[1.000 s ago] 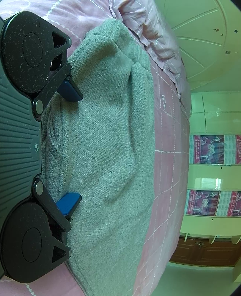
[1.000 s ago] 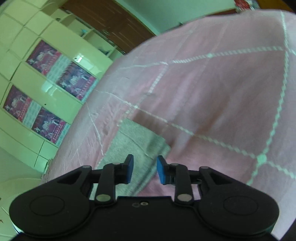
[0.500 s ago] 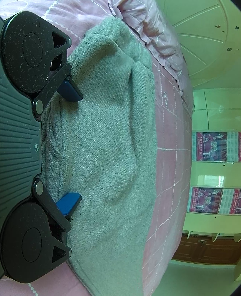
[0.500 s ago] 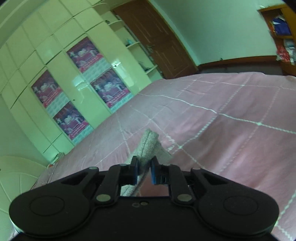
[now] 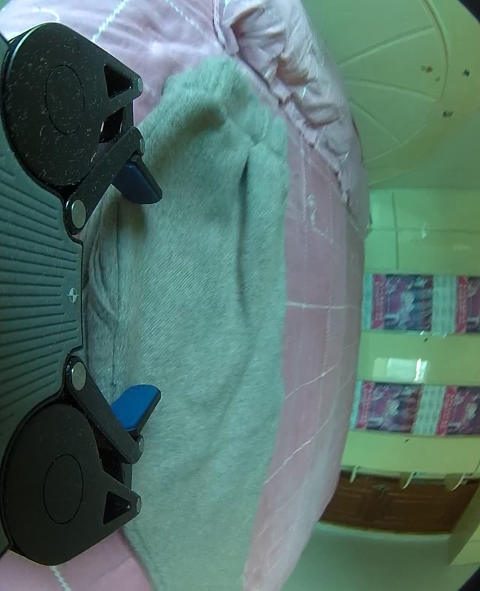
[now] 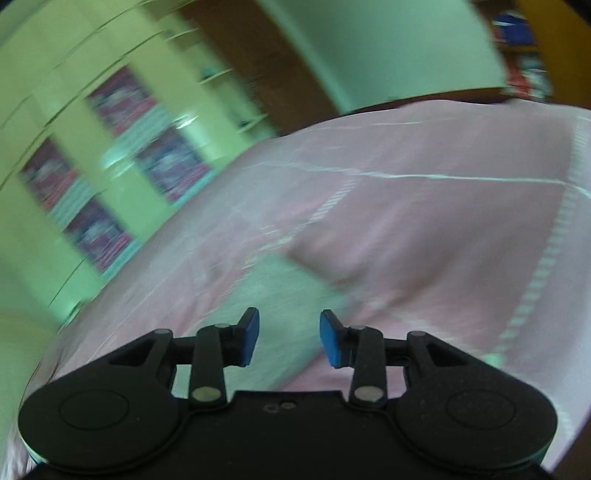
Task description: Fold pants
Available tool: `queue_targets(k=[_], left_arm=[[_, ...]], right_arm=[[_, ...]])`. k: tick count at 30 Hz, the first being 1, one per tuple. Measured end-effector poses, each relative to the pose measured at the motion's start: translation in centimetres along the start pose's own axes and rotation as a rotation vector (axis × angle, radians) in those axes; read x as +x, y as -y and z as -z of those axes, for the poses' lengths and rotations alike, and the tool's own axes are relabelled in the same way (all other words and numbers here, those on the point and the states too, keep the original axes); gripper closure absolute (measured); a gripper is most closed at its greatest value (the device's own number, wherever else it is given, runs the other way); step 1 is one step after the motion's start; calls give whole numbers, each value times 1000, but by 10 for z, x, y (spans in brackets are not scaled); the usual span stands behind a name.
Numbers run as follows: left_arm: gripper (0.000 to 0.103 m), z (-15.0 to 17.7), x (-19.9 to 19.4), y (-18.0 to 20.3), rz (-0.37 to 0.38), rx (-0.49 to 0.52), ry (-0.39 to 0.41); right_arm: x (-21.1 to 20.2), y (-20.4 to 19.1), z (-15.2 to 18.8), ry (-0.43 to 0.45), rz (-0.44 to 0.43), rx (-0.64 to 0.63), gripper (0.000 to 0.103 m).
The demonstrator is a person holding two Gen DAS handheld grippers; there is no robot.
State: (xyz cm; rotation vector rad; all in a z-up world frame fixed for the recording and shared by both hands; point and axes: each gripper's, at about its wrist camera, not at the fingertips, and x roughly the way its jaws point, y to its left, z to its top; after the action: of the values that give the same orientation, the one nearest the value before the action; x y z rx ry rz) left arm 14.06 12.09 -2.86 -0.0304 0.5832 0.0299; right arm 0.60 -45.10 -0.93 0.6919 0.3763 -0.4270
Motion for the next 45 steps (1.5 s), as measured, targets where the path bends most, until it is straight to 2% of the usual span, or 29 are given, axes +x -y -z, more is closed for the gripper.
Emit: queue_targets(k=[3,5,8,10,12,13,15,18,23,25,26,27,28,31,32,34,36,37,38,39,41,43,45], left_arm=[[0,-6,-9,-17,-71,-43,29],[0,-11,-9,-41,-100,-132,29],[0,-11,0,-80,-113,-293,5],[0,-10,8,-102,-115,-381,-9],[3,-9,15,-119,-104,-456,-11],[7,-10,20,-127,-91,-483,-17],[27,-12,31,-136,-65,-512,-32],[27,-15,45,-140,-54,-500,-53],[32,-9,57,-145,-48,-509,-52],[33,-7,56,-147,-40,-516,-44],[34,-8,56,-147,-37,-515,-43],[37,-7,55,-147,-36,-514,-41],[39,-7,55,-147,-34,-513,-37],[42,-4,51,-147,-32,-511,-29],[42,-5,52,-147,-31,-510,-28],[42,-4,50,-148,-27,-516,-27],[43,-3,51,-150,-19,-530,-26],[45,-2,49,-151,-14,-538,-22],[58,-2,46,-153,-5,-545,6],[63,-4,41,-158,8,-554,43],[64,-8,38,-161,19,-540,67],[64,-7,44,-159,-5,-502,40],[63,0,51,-166,13,-549,9]], right_arm=[[21,-60,3,-115,-211,-136,53],[42,-116,11,-198,-347,-237,47],[76,-213,35,-329,-539,-416,46],[102,-269,57,-412,-612,-509,52],[129,-320,81,-477,-650,-606,58],[143,-341,92,-516,-658,-637,58],[164,-373,117,-571,-652,-684,63],[197,-396,138,-649,-646,-725,64],[229,-412,164,-748,-669,-796,68],[236,-416,170,-797,-693,-824,83],[239,-422,175,-825,-709,-841,94],[238,-424,176,-828,-727,-864,100],[235,-424,174,-833,-761,-877,102],[235,-430,173,-854,-822,-879,102],[238,-432,174,-845,-806,-893,96],[248,-435,181,-882,-791,-871,94],[248,-440,187,-900,-788,-885,103],[246,-442,189,-900,-795,-885,103],[241,-444,184,-869,-811,-879,103],[236,-447,175,-822,-821,-855,103],[234,-449,161,-773,-826,-783,103],[242,-449,169,-781,-758,-805,103],[259,-439,194,-849,-646,-845,103]])
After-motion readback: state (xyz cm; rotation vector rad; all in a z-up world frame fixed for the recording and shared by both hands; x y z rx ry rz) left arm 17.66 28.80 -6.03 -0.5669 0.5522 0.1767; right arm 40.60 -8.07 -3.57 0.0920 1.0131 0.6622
